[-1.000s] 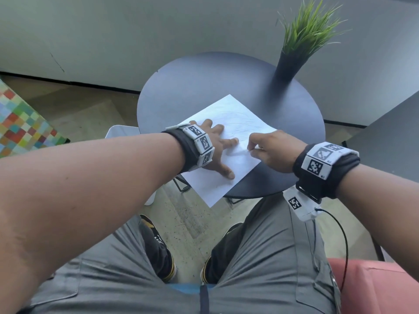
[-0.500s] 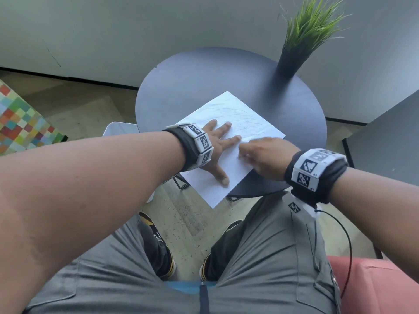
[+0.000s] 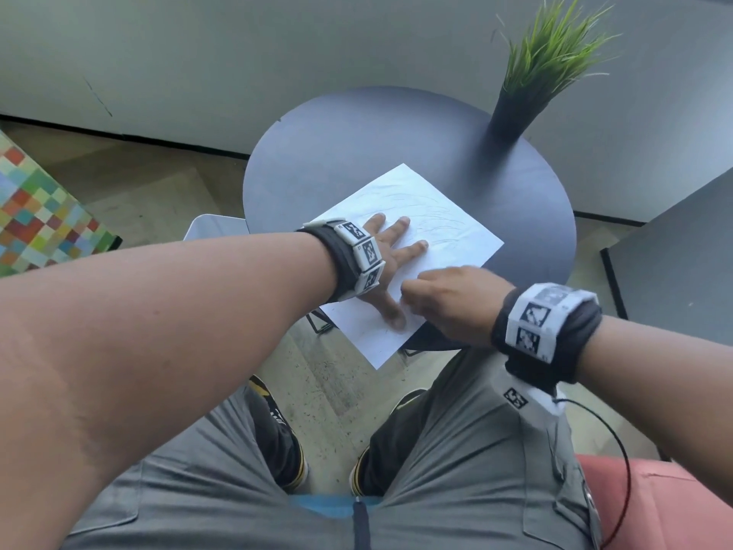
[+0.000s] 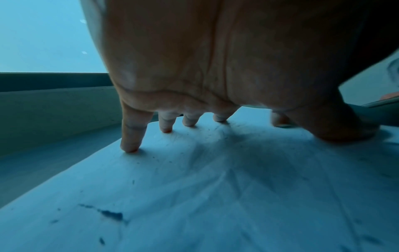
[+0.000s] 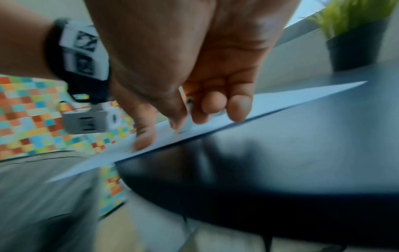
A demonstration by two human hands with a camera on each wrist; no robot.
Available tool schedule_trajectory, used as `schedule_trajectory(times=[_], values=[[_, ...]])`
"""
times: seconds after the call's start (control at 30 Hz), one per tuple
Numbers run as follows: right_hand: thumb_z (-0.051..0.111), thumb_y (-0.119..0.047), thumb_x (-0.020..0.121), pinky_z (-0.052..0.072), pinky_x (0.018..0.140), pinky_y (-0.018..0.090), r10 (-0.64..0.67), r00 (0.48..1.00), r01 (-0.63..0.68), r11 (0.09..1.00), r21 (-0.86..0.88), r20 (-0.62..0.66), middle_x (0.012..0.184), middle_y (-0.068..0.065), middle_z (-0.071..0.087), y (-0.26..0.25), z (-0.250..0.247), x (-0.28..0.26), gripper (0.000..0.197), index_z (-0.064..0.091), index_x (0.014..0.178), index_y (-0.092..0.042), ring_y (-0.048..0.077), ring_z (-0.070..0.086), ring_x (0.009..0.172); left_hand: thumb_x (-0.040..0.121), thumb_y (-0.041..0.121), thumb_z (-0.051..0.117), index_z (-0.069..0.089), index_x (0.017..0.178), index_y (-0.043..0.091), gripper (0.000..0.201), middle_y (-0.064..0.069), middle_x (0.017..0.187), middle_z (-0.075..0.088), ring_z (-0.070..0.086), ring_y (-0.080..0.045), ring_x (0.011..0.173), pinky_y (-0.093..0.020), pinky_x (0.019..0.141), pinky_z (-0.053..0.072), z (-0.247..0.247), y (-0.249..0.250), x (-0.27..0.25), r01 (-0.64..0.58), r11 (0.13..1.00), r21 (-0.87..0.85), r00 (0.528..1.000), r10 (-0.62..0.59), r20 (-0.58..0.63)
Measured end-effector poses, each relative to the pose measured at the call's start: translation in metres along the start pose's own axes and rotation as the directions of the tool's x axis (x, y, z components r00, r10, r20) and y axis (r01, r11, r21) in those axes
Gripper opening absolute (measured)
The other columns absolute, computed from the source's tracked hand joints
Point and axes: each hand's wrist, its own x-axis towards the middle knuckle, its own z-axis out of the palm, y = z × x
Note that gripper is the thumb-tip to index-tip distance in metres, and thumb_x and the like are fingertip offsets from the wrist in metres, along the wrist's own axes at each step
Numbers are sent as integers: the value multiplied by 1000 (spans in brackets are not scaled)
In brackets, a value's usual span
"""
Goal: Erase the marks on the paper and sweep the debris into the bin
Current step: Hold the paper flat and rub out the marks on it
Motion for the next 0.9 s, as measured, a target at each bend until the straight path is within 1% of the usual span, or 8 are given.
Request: schedule_trajectory(times=[0.1,0.27,0.4,0.57,0.7,0.77,0.83,0.9], values=[[45,-26,94,45,77,36,197,978,-196,980,23,-73,99,-4,59,33,-10,5,16,50,109,-29,26,58,98,51,88,64,-16,149,43,134,2,160,-25,-16,-36,147,-69,109,11,-1,0,-1,-3,1000,-26,1000,3,-5],[46,-23,94,35,65,32,-53,999,53,999,7,11,86,-5,47,-5,4,-6,11,51,103,-26,23,51,79,50,90,62,-18,149,44,135,0,160,-25,-16,-38,146,-69,109,12,-1,1,-3,10,1000,4,1000,-10,-1],[42,-28,96,46,76,36,229,969,-228,973,22,-93,100,-1,59,36,-7,-5,13,50,106,-26,29,58,96,51,88,64,-17,148,47,133,-1,160,-25,-17,-38,146,-69,109,12,-3,4,-6,11,1000,-16,1000,-10,10],[45,-24,95,40,66,33,-32,999,32,999,27,4,93,0,57,-8,5,-12,13,52,106,-23,26,56,85,49,89,64,-19,148,47,135,-2,159,-26,-18,-40,146,-70,107,13,-1,4,-6,22,1000,-7,1000,-22,13],[43,-25,95,46,77,37,219,970,-219,976,12,-105,102,0,60,35,-4,-6,16,51,109,-24,28,58,98,50,89,64,-19,148,47,135,-2,159,-26,-18,-40,145,-70,108,13,-2,5,-7,25,999,-31,1000,-24,13],[44,-22,94,40,71,33,145,984,-146,989,-8,-101,98,1,59,22,-2,-7,14,52,106,-21,26,57,93,49,89,63,-19,148,47,135,-2,159,-27,-18,-40,145,-70,108,14,0,5,-6,27,999,-27,1000,-26,15],[45,-22,95,40,68,34,-47,999,47,999,10,-8,92,-1,55,-3,5,-12,10,52,103,-22,24,55,85,47,91,62,-20,147,46,136,-3,159,-26,-18,-41,145,-70,108,14,1,5,-5,30,999,-14,999,-30,14],[45,-28,97,46,72,37,-11,999,10,999,38,31,91,-3,55,4,2,-17,10,52,104,-24,23,56,87,47,92,61,-20,147,46,136,-3,159,-26,-17,-42,145,-70,109,14,1,6,-5,31,999,-11,999,-31,14]])
